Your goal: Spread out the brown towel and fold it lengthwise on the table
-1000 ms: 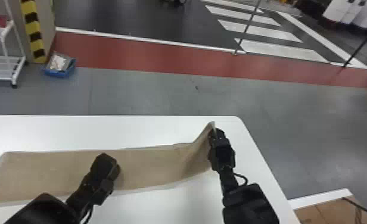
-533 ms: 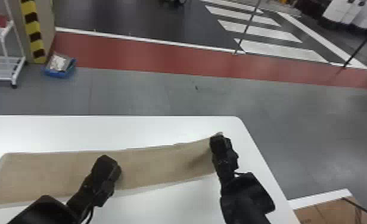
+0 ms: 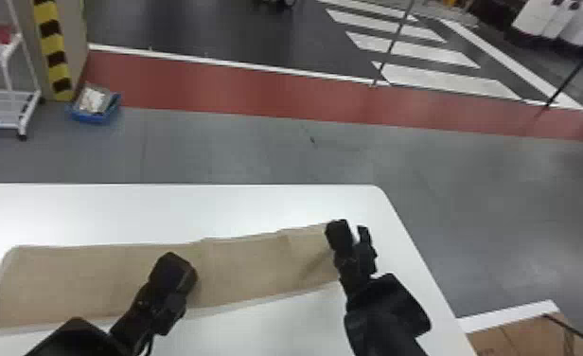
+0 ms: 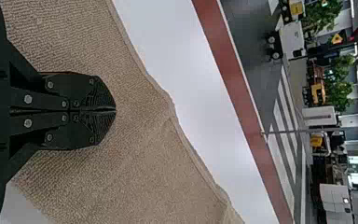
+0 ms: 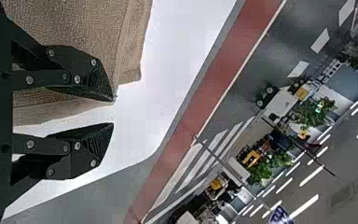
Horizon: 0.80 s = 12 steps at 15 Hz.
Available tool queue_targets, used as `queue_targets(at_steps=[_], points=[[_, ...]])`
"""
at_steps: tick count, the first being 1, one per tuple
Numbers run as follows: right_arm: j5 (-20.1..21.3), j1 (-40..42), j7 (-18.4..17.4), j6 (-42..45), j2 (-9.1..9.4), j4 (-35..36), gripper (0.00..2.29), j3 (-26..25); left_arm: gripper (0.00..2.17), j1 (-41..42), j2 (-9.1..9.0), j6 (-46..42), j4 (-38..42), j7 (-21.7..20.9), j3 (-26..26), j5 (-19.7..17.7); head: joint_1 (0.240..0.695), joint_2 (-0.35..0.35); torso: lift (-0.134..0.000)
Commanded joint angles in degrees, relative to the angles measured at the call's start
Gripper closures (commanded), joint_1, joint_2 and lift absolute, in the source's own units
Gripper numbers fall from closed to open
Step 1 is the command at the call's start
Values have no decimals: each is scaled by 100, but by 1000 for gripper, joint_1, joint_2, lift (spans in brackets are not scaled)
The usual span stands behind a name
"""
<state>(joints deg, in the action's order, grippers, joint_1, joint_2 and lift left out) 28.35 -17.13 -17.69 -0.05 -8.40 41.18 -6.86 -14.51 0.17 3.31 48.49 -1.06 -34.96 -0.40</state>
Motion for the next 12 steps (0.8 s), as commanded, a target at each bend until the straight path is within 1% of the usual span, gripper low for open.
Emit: queue_targets(at_steps=[1, 2, 3, 4, 6, 7, 8, 9, 10, 11, 12], points=[[48, -44, -147, 26, -13, -119, 151, 36, 1261, 54, -32, 17, 47, 0, 16, 14, 695, -350, 0], [48, 0, -226, 97, -30, -110, 60, 9, 1261, 54, -32, 17, 47, 0, 24, 14, 695, -350, 0], [39, 70, -261, 132, -39, -31, 60, -35, 1261, 71, -32, 17, 64, 9, 24, 5, 695, -350, 0], [-22, 219, -287, 202, -48, 162, 56, -79, 1261, 124, -32, 17, 223, 9, 51, -13, 695, -350, 0], [-251, 615, -182, 149, -48, 769, 66, -193, 1261, 309, -32, -1, 574, 9, 209, -22, 695, -350, 0], [-383, 764, -15, 132, -48, 1033, 93, -202, 1261, 353, -32, -19, 715, 9, 209, -30, 695, -350, 0], [-418, 878, 117, 185, -48, 1164, 140, -219, 1261, 405, -32, -142, 829, 9, 218, -30, 695, -350, 0], [-550, 949, 354, 114, -57, 1270, 191, -228, 1258, 432, -32, -335, 847, 9, 288, -22, 695, -350, 0], [-752, 1072, 574, -9, -48, 1481, 194, -237, 1258, 440, -32, -528, 847, 18, 314, -30, 695, -350, 0], [-875, 1221, 653, -202, -48, 1709, 194, -237, 1258, 511, -32, -827, 847, 27, 367, -30, 695, -350, 0], [-910, 1256, 723, -255, -48, 1771, 201, -237, 1258, 528, -32, -1108, 873, 36, 385, -39, 695, -350, 0]])
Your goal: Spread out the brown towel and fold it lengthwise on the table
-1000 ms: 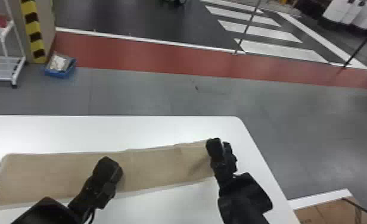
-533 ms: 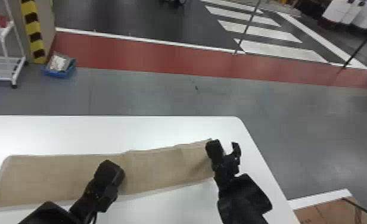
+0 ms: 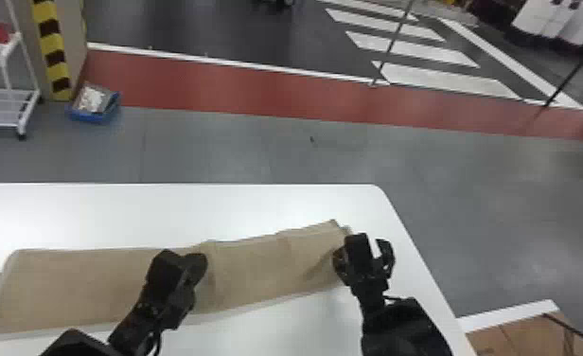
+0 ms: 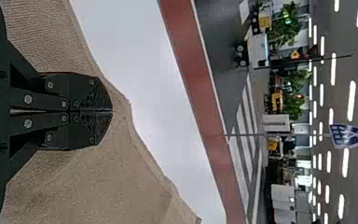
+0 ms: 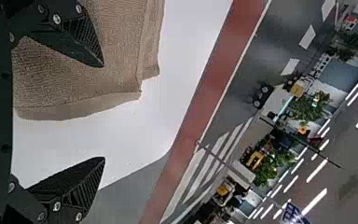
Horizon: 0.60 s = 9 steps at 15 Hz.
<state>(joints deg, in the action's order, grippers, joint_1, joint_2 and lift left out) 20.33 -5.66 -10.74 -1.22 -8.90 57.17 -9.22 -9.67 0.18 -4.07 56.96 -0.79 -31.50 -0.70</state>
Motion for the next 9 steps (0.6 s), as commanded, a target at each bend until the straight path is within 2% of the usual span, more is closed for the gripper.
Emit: queue_targets(at_steps=[1, 2, 5, 6, 9], points=[[-214, 74, 143, -296, -16, 171, 296, -28, 1258, 105, -32, -387, 140, -18, 170, 8, 695, -350, 0], [-232, 21, 319, -437, -24, 154, 424, -159, 1258, 167, -32, -423, 289, -26, 196, -18, 695, -350, 0], [-284, -102, 547, -859, -60, 75, 961, -221, 1258, 246, -32, -475, 474, -105, 346, -27, 695, -350, 0], [-337, -119, 582, -1087, -68, 75, 1048, -221, 1258, 246, -32, -493, 474, -123, 390, -27, 695, -350, 0], [-363, -23, 582, -1632, -60, 277, 1055, -168, 1258, 211, -32, -511, 474, -185, 486, -27, 695, -350, 0]])
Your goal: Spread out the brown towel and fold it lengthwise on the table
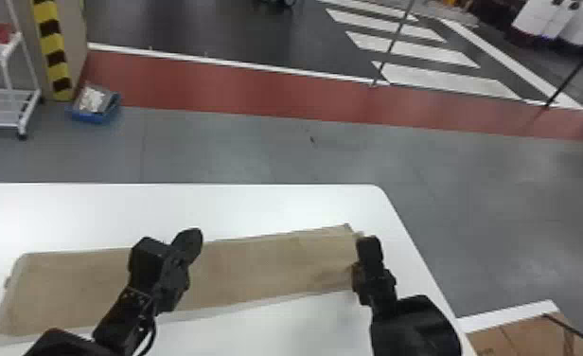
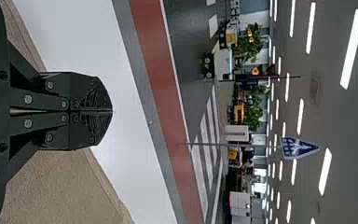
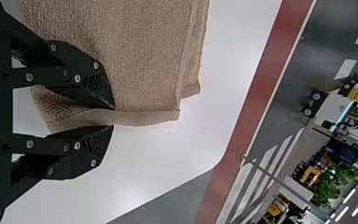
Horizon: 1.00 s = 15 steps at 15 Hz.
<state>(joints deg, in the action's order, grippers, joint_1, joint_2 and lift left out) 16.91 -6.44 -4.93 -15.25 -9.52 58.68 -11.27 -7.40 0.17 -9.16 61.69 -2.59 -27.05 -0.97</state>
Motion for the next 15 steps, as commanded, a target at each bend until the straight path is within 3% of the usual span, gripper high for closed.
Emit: queue_targets(at_steps=[1, 5, 7, 9, 10, 11, 15], points=[[-30, 81, 0, -246, 21, 179, 1055, 46, 1258, -16, -32, 15, 1, -5, 51, 0, 695, -350, 0], [-83, 151, 0, -141, 82, 513, 998, 2, 1258, -25, -32, 15, 1, -23, 59, 0, 695, -350, 0], [-215, 283, 0, -615, 144, 961, 775, 54, 1258, -25, -32, 33, 10, -23, 68, 0, 695, -350, 0], [-232, 397, -8, -1143, 223, 1392, 772, 54, 1258, 19, -32, 15, 80, -23, 183, 9, 695, -350, 0], [-232, 450, -26, -1283, 249, 1488, 701, 37, 1258, 19, -32, 15, 106, -23, 200, 0, 695, -350, 0], [-232, 512, -79, -1459, 258, 1620, 410, 10, 1258, 37, -32, 33, 150, -5, 209, -9, 695, -350, 0], [-294, 775, -123, -1863, 311, 2315, 198, -236, 1258, 151, -32, 103, 432, -23, 367, -44, 695, -350, 0]])
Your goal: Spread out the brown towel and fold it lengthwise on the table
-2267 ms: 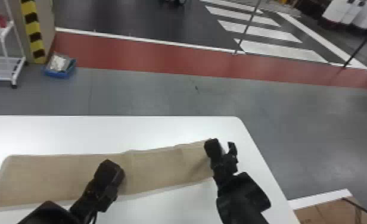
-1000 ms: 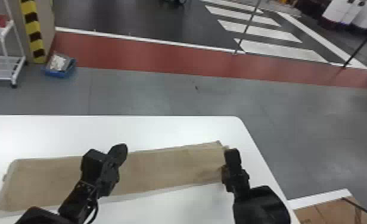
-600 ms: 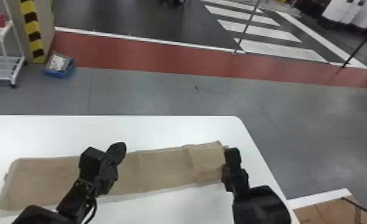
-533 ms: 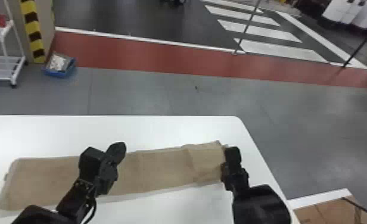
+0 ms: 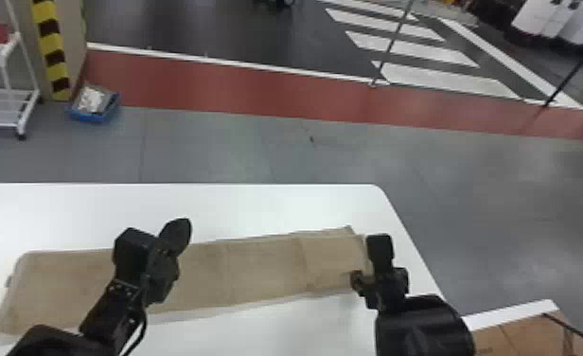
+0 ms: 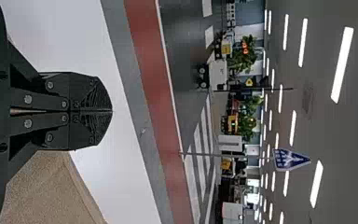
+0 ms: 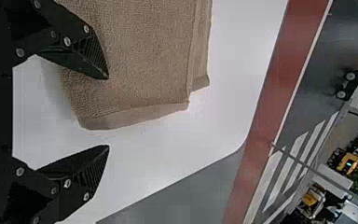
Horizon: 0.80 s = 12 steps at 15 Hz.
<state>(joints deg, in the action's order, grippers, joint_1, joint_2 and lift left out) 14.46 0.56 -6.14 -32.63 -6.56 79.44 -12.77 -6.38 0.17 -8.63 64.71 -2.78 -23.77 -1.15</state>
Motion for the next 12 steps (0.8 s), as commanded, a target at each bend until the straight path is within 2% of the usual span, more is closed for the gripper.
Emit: queue_targets(at_steps=[1, 4, 5, 6, 7, 8, 10, 11, 12], points=[[-66, 76, -2, -214, 14, 283, 154, -120, 1258, 93, -32, 103, 199, -3, 57, -43, 695, -350, 0], [-66, 49, -10, -179, 14, 459, 117, -173, 1258, 277, -17, 314, 569, -56, 215, -87, 695, -350, 0], [-75, 23, 122, 67, -3, 494, 117, -243, 1258, 348, 70, 332, 727, -56, 232, -175, 695, -350, 0], [-136, 14, 306, 401, -38, 503, 120, -287, 1258, 488, 106, 419, 920, -64, 479, -184, 695, -350, 0], [-163, -56, 789, 806, -65, 503, 124, -428, 1227, 594, 141, 472, 1131, -135, 681, -219, 695, -350, 0], [-145, -109, 1141, 1263, -82, 494, 124, -586, 1035, 708, 211, 595, 1386, -196, 848, -263, 695, -350, 0], [-119, -223, 1827, 1438, -214, 424, 130, -850, 346, 884, 448, 806, 1782, -302, 1155, -430, 695, -350, 0], [-127, -267, 2231, 1544, -302, 371, 130, -1034, 201, 972, 545, 964, 1975, -328, 1393, -509, 695, -350, 0], [-154, -302, 2600, 1597, -364, 336, 130, -1228, 191, 1042, 571, 1070, 2080, -372, 1648, -526, 695, -350, 0]])
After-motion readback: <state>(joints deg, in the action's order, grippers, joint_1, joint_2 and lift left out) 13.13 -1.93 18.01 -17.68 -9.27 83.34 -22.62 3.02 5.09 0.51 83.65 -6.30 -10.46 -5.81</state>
